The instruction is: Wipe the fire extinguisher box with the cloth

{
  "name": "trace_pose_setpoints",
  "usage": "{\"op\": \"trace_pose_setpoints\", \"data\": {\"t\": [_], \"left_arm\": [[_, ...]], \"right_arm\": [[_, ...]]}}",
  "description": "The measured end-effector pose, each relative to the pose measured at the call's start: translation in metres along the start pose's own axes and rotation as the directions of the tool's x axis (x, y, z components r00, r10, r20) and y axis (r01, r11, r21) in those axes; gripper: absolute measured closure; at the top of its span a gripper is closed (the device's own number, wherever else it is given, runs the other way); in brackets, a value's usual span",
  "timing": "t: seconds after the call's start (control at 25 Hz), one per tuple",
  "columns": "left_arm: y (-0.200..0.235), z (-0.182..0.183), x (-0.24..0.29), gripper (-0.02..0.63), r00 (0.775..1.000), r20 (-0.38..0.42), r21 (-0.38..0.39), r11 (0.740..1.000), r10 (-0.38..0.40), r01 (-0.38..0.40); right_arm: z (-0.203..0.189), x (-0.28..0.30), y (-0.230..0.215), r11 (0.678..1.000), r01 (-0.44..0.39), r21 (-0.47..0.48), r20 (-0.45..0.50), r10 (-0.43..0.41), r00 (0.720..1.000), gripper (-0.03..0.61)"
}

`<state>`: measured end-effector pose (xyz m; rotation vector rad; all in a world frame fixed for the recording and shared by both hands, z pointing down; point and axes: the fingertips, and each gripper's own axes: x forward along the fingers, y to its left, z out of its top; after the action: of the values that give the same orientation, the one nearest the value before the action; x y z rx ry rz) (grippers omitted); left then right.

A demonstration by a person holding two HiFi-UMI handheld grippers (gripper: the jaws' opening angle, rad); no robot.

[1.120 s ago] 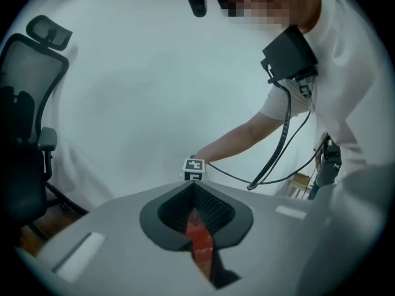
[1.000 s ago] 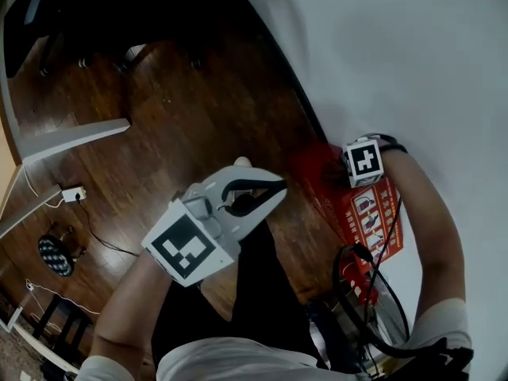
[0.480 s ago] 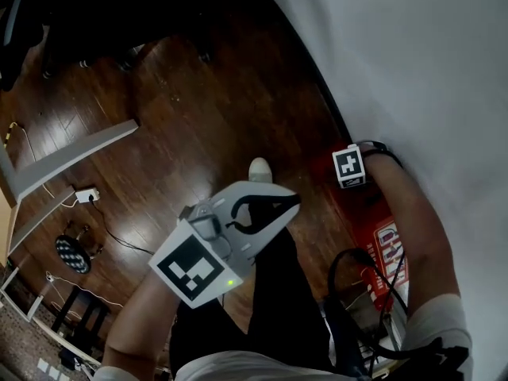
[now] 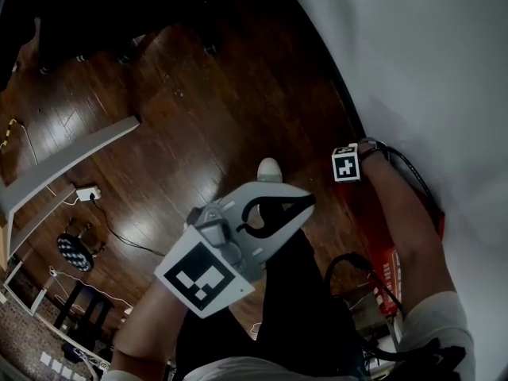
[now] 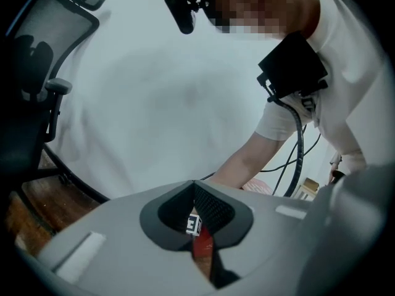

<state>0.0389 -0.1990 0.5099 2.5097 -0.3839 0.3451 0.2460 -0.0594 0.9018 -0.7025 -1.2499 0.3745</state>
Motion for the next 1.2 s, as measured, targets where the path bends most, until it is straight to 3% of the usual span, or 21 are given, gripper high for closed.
{"op": "trace_pose_setpoints", "data": {"t": [0.16,0.28,0.4,0.52,0.6,0.68,0.8,0.88,0.96,1.0,1.08,1.2], "left_arm": [[-0.003,0.002,-0.014,0.614,1.000,0.017,-0.001,1.000,0.004,-0.004],[-0.014,0.011,-0.030,0.614,0.999,0.032,0.016,1.000,-0.002,0.002],[-0.029,0.022,-0.053,0.614,0.999,0.047,0.070,0.997,-0.022,0.019],[-0.056,0.032,-0.083,0.614,0.996,0.056,0.132,0.990,-0.062,0.054],[-0.082,0.040,-0.110,0.614,0.993,0.069,0.171,0.982,-0.095,0.082],[-0.107,0.046,-0.143,0.614,0.988,0.081,0.224,0.969,-0.128,0.107],[-0.141,0.043,-0.205,0.614,0.984,0.074,0.322,0.937,-0.165,0.133],[-0.160,0.039,-0.248,0.614,0.978,0.075,0.384,0.911,-0.193,0.150],[-0.176,0.035,-0.282,0.614,0.973,0.073,0.415,0.894,-0.217,0.168],[-0.184,0.032,-0.295,0.614,0.971,0.064,0.417,0.890,-0.230,0.183],[-0.203,0.024,-0.319,0.614,0.968,0.012,0.439,0.871,-0.252,0.221],[-0.240,0.017,-0.348,0.614,0.949,-0.063,0.468,0.831,-0.308,0.300]], "right_arm": [[0.012,-0.031,-0.006,0.994,0.085,0.074,0.082,-0.091,0.992,0.525],[0.017,-0.075,-0.009,0.974,0.181,0.134,0.138,-0.199,0.970,0.525],[0.016,-0.142,-0.017,0.907,0.349,0.235,0.144,-0.388,0.911,0.525],[0.011,-0.219,-0.001,0.779,0.492,0.389,0.126,-0.574,0.809,0.525],[0.019,-0.271,0.035,0.703,0.491,0.514,0.169,-0.644,0.746,0.525],[0.036,-0.327,0.083,0.622,0.452,0.639,0.239,-0.719,0.652,0.526],[0.077,-0.400,0.171,0.479,0.397,0.783,0.280,-0.841,0.463,0.525],[0.106,-0.429,0.239,0.359,0.336,0.871,0.255,-0.913,0.317,0.525],[0.133,-0.439,0.313,0.255,0.231,0.939,0.216,-0.959,0.182,0.525],[0.147,-0.437,0.350,0.216,0.166,0.962,0.195,-0.972,0.131,0.525],[0.176,-0.423,0.417,0.154,0.047,0.987,0.151,-0.986,0.070,0.525],[0.216,-0.389,0.502,0.057,-0.129,0.990,0.063,-0.997,0.047,0.525]]}}
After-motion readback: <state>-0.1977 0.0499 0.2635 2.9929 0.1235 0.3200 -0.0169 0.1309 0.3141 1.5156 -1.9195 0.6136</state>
